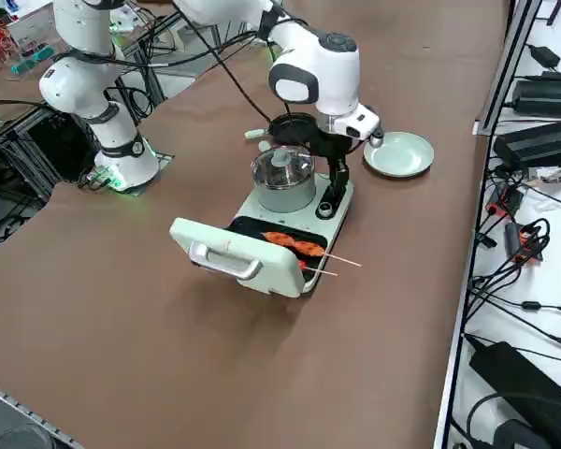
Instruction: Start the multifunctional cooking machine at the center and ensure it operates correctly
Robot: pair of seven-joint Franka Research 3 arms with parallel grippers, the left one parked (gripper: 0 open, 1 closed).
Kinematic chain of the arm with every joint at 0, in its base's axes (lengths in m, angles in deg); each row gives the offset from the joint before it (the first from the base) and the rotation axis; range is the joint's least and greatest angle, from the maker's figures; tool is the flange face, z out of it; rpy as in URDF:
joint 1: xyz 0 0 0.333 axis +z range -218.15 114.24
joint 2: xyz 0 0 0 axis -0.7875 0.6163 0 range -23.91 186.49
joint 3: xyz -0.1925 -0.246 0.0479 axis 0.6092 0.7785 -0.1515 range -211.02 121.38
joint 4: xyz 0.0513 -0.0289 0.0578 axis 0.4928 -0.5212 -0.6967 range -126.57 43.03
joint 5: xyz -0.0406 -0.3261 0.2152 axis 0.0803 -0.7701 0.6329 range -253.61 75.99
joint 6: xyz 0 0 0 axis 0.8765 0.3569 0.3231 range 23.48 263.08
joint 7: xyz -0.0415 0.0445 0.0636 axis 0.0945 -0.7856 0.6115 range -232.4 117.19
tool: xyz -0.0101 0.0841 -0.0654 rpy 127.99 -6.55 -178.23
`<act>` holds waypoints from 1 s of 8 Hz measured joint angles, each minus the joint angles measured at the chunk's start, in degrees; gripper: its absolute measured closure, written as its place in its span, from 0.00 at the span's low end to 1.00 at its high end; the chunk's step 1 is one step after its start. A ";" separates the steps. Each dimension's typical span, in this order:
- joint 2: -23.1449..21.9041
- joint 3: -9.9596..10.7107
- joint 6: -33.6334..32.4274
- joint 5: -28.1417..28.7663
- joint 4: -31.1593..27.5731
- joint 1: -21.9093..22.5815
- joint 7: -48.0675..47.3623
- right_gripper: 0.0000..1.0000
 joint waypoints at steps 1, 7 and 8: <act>0.00 -0.10 -0.10 0.17 0.02 -0.18 2.44 0.59; -0.03 -0.28 -0.60 0.45 0.13 -0.62 14.98 0.59; -0.02 -0.29 -0.67 0.52 0.16 -0.67 16.05 0.59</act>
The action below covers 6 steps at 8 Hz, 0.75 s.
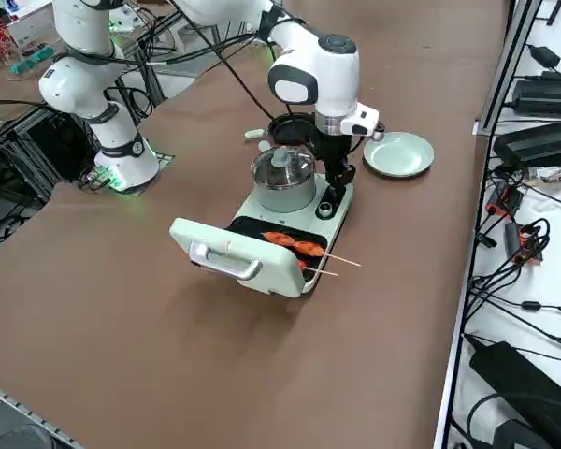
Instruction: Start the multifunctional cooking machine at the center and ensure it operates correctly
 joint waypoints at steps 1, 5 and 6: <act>0.00 -0.01 -0.04 0.07 0.01 -0.04 0.30 0.59; 0.59 0.94 -2.35 -0.28 0.42 -1.18 -0.18 0.25; 0.81 1.03 -4.93 -0.38 1.88 -1.52 -0.76 0.07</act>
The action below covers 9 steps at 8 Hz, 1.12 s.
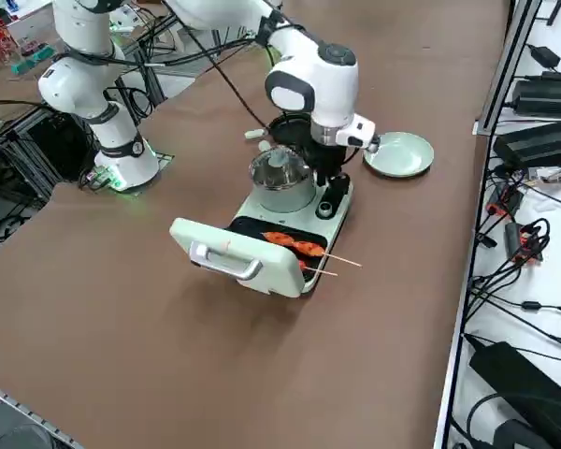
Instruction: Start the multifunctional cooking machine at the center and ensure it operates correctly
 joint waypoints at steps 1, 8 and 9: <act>-0.06 -0.01 -3.67 -0.32 2.43 0.07 -0.57 0.00; -1.75 0.43 -22.97 -0.44 21.08 -1.82 -1.70 0.00; -1.89 0.52 -24.79 -0.42 22.18 -1.98 -5.03 0.00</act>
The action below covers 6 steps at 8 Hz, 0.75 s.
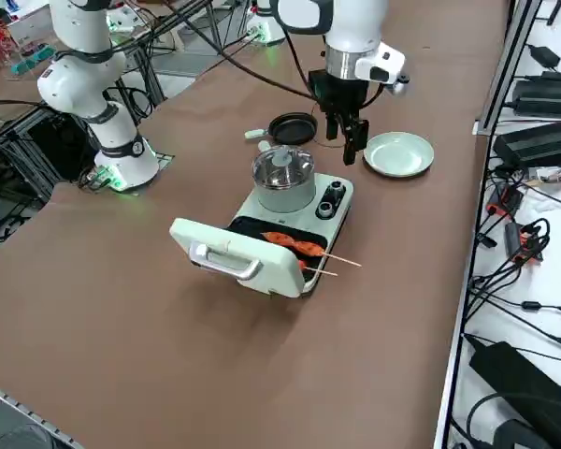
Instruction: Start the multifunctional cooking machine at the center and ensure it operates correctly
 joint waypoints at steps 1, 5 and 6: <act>-0.81 -0.01 -1.23 0.00 1.07 0.01 -6.22 0.00; -7.99 -0.65 -5.22 -0.04 1.90 1.79 -31.29 0.00; -9.56 -0.67 -5.71 -0.05 1.36 2.02 -35.63 0.00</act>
